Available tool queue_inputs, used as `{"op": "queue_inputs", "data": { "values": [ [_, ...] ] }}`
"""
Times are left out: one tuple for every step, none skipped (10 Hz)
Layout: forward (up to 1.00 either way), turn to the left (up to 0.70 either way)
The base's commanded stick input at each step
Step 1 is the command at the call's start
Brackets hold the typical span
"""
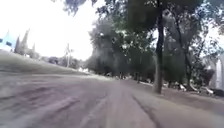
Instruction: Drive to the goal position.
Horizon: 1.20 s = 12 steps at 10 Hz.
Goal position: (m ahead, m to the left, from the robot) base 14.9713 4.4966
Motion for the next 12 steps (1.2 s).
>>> {"op": "queue_inputs", "data": {
  "values": [
    [0.85,0.0],
    [0.85,0.0],
    [0.85,0.0],
    [0.85,0.0],
    [0.85,0.0],
    [0.85,0.0],
    [0.85,0.0],
    [0.85,0.0],
    [0.85,0.0],
    [0.85,0.0],
    [0.85,0.0],
    [0.85,0.0]
  ]
}}
